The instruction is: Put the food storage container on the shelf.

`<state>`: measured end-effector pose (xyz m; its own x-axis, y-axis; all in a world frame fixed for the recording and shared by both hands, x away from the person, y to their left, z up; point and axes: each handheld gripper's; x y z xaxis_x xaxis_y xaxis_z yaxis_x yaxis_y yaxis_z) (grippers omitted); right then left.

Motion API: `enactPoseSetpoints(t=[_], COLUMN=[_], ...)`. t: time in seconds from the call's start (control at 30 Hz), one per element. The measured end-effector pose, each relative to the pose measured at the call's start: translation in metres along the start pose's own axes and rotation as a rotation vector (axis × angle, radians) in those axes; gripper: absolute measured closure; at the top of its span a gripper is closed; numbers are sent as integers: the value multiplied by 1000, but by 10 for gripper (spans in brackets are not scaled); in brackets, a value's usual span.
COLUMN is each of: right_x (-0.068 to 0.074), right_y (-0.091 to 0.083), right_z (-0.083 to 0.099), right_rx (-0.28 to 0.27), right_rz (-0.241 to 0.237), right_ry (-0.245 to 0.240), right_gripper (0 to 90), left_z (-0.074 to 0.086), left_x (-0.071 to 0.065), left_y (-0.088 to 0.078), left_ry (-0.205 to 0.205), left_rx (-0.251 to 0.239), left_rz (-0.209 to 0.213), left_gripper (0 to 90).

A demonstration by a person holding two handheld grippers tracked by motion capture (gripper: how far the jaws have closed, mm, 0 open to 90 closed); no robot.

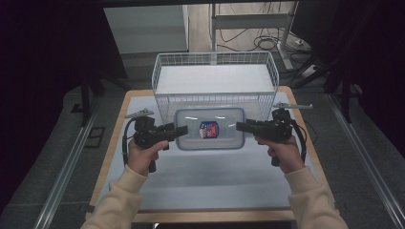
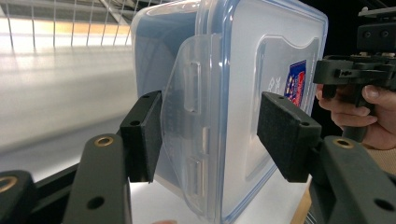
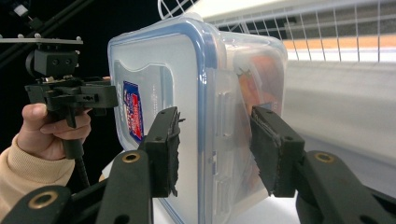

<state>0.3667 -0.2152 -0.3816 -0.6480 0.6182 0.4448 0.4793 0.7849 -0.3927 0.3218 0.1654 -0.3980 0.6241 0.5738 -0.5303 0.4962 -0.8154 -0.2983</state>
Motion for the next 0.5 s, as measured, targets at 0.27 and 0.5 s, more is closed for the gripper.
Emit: enactPoseSetpoints(t=[0.27,0.5], right_x=[1,2], right_y=[-4,-6], right_z=[-19,-38], right_rx=[-25,-41], right_rz=[2,7], right_ry=[-7,-20], right_gripper=[537,537], left_z=[-24,-43], left_x=[-5,-7], left_y=[1,2], left_ry=[29,42], left_rx=[5,-8], left_rz=[-3,2], left_gripper=[424,424])
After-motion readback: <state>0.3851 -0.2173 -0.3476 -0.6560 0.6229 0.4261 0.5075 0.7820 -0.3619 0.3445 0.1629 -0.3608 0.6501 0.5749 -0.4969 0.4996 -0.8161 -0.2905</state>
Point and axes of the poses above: each handheld gripper's, and its own axes: y roughly forward along the jaws, z roughly out of its underside, x roughly to its left, and after that the axes turned 6 degrees about z, right-handed
